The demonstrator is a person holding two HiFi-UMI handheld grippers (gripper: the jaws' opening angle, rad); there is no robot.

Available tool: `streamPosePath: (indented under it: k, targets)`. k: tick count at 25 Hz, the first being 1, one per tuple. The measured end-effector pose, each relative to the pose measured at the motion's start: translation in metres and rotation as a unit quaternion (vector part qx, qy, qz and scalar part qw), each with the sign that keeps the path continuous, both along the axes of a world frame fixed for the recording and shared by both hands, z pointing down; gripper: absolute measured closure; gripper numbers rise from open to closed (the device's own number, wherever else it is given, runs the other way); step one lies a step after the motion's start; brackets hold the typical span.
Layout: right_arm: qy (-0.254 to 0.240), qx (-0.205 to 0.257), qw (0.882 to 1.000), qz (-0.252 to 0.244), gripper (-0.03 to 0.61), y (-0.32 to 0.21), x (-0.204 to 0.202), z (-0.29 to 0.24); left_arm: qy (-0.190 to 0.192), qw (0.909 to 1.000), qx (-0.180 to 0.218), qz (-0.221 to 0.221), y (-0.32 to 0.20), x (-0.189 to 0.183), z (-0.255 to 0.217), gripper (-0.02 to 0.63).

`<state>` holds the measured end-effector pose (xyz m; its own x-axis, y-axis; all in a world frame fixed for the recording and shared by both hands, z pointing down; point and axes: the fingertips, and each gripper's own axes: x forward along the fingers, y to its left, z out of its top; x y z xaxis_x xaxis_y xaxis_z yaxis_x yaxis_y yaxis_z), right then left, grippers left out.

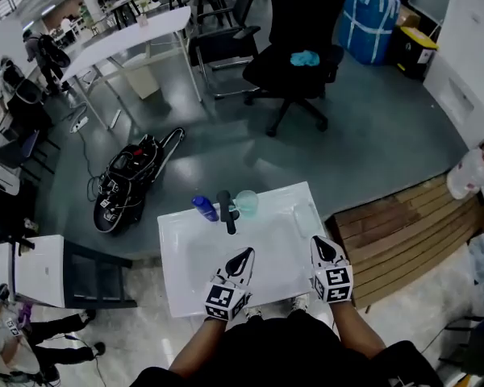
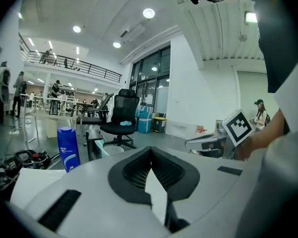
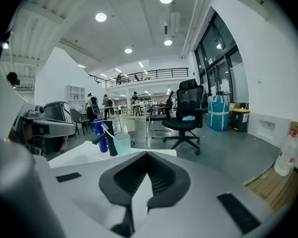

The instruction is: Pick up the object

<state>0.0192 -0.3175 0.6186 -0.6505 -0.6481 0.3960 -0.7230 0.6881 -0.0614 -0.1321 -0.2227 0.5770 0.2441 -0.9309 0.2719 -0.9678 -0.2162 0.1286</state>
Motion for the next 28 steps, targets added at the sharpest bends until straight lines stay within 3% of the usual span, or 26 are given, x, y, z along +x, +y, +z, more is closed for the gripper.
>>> streamPosePath:
  k: [15,21,23,28]
  targets:
    - [0.043,-0.041,0.998,-0.009,0.561,-0.038,0.012,0.055,0.005,0.9989,-0.035,-0.030,-0.018,0.007,0.029,0.600]
    - [0.069,-0.052,0.996,0.021,0.556,-0.062,0.023,0.074,0.005,0.9983,-0.046,-0.037,-0.025,0.006,0.035,0.600]
    - [0.077,-0.061,0.995,0.022,0.504,-0.067,0.024,0.081,0.004,0.9981,-0.048,-0.039,-0.028,0.005,0.035,0.600]
    - [0.100,-0.086,0.991,0.022,0.485,-0.080,0.022,0.103,0.002,0.9977,-0.050,-0.045,-0.032,0.000,0.036,0.600]
